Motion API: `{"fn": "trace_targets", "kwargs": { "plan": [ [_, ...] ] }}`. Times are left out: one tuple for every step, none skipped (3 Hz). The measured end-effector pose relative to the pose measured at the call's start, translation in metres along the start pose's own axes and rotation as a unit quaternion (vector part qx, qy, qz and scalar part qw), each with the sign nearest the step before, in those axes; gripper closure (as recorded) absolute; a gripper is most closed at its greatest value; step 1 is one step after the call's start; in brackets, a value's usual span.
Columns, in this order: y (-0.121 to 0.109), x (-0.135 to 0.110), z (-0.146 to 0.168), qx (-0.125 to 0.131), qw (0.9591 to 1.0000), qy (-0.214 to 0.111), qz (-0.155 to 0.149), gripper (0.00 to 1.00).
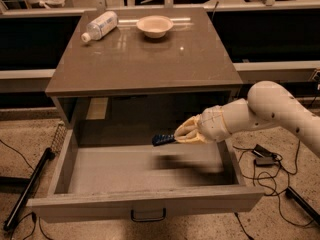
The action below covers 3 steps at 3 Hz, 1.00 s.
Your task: Place rxbar blueberry into top drawer
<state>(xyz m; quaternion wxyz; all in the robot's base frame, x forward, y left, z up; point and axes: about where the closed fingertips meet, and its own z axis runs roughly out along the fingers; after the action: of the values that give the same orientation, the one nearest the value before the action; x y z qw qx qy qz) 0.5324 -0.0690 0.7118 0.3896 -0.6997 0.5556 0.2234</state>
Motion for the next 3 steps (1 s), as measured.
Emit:
{"fn": "trace_targets", "kwargs": {
  "plan": [
    [0.004,0.009,-0.008,0.033,0.9993,0.009,0.011,1.00],
    [0.003,0.020,-0.011,0.037,0.9990,0.023,-0.002,1.00],
    [0.007,0.021,-0.011,0.019,0.9997,-0.016,0.008,0.82]
  ]
}}
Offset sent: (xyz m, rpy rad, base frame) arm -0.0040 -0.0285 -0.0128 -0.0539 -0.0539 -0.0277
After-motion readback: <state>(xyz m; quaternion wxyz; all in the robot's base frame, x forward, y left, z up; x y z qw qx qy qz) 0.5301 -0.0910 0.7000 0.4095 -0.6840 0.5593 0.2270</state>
